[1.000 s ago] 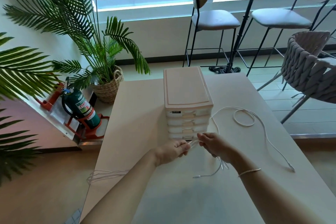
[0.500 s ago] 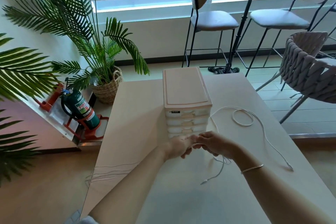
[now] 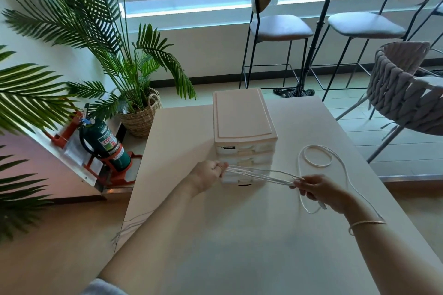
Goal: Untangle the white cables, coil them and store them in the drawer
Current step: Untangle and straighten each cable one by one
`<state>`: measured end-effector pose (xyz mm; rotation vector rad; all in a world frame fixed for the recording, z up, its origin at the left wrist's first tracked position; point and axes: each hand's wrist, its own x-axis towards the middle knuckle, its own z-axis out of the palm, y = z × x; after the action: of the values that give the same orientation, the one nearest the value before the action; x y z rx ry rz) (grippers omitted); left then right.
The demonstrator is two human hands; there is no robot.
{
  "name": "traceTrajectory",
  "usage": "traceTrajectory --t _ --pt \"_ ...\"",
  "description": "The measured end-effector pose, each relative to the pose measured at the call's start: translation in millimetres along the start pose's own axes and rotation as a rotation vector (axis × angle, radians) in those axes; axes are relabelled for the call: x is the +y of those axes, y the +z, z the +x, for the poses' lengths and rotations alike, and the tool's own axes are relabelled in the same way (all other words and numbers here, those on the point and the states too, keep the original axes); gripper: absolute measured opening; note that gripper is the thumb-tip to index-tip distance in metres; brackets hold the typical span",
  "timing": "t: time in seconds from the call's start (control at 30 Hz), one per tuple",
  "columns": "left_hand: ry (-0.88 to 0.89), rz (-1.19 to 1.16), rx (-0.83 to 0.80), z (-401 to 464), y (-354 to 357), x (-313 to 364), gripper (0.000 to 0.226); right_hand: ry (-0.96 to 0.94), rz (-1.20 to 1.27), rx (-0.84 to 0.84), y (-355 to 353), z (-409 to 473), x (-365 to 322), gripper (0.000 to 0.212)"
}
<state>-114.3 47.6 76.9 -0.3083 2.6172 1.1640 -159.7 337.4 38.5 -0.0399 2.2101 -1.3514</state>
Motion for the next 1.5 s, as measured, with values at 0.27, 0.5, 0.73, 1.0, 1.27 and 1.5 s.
traceTrajectory --t 0.27,0.5,0.73,1.0,1.27,1.5 --pt "0.066 0.215 -0.068 -11 0 25 0.037 -0.226 -0.255 0.071 42 -3 -70 0.032" --pt "0.096 0.09 0.028 -22 -17 71 0.029 -0.33 -0.372 0.129 101 -13 -156 0.055" --pt "0.192 -0.046 0.024 -36 -71 72 0.05 -0.409 -0.279 0.378 42 3 -185 0.038" --pt "0.125 -0.122 0.032 -46 -128 54 0.05 -0.254 -0.246 0.535 -3 4 -177 0.044" --pt "0.306 0.157 0.141 -52 -135 127 0.044 -0.528 -0.359 0.036 54 -38 -266 0.046" --pt "0.382 -0.075 0.183 -62 -162 150 0.043 -0.526 -0.241 -0.073 44 -58 -314 0.066"
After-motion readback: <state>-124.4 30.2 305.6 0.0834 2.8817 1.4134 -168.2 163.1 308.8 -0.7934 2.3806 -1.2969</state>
